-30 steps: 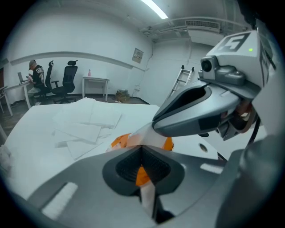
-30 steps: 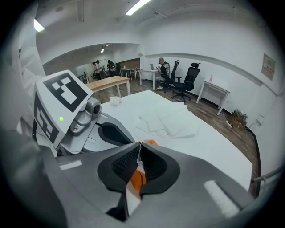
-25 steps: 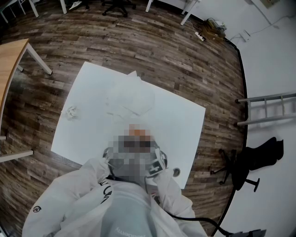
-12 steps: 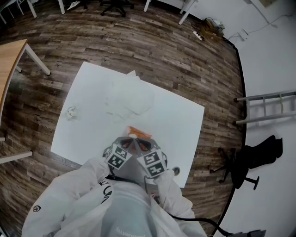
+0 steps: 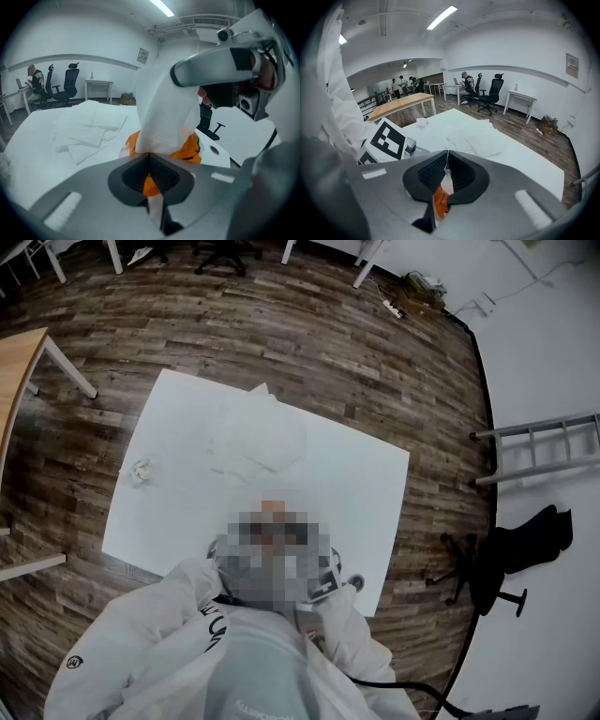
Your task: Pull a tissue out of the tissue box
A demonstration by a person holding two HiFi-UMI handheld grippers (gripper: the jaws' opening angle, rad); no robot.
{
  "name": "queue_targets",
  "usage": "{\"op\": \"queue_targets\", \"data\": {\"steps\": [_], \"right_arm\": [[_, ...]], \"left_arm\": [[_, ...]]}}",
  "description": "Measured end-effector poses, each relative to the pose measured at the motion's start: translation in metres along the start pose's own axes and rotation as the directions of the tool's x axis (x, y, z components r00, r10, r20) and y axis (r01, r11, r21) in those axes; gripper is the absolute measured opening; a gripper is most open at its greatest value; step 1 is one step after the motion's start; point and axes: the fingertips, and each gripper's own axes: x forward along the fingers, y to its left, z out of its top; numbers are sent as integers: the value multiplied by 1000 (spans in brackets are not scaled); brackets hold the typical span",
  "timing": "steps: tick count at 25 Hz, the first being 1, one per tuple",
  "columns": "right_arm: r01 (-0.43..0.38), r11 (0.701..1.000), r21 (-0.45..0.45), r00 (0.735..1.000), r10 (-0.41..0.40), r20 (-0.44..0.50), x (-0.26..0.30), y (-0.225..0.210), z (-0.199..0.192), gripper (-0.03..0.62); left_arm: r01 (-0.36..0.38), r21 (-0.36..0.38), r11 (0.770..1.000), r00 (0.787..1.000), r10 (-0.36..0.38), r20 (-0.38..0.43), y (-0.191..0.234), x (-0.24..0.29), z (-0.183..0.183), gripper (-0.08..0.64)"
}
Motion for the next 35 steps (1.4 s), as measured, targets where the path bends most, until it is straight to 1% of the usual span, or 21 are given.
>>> {"op": "queue_targets", "data": {"steps": [17,21,28,35], "right_arm": [[12,999,42,996,-15,92,-19,-7,33,6],[17,999,36,994,-21,108,-25,-6,39,6],[25,999,43,984,-33,174,-40,-7,63,6],[47,998,42,974,-55,220,-54,-10,73,6]], "left_arm": [[4,22,1000,1000,-3,-16,-2,4,-2,0],[3,26,1000,1000,-3,-17,-3,7,-4,0],[5,28,1000,1000,-4,-24,-4,8,-3,0],[3,25,1000,1000,-2,-30,-5,10,-6,0]]}}
